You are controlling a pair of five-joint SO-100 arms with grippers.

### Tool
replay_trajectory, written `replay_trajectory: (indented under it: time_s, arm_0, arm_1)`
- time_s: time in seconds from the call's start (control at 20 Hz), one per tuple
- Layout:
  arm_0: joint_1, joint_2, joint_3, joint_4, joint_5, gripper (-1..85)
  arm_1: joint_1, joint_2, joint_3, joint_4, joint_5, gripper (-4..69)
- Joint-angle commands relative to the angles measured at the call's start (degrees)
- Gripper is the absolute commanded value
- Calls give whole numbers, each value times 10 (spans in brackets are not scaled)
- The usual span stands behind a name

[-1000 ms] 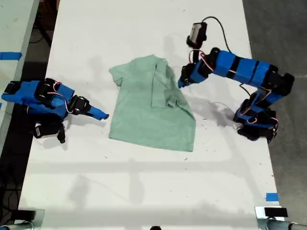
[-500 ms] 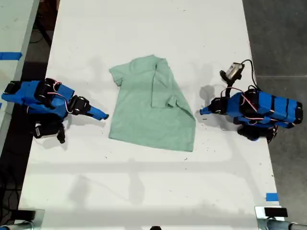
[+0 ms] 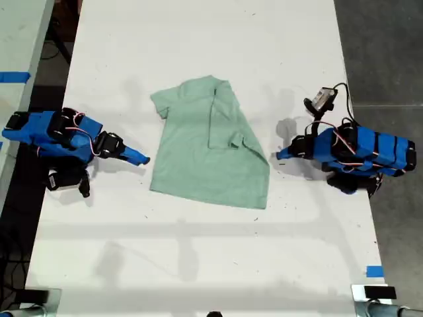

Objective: Fold t shirt

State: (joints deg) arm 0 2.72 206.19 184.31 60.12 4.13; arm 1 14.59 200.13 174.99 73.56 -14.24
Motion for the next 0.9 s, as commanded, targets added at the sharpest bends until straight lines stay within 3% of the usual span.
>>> replay_trajectory:
  time_s: [0.0,0.85]
  arm_0:
    - [9,4,-2,-2,4,171]
    - [9,4,-2,-2,4,171]
  arm_1:
    - [-9,8,32,1,14,5]
    - [-17,8,32,2,25,4]
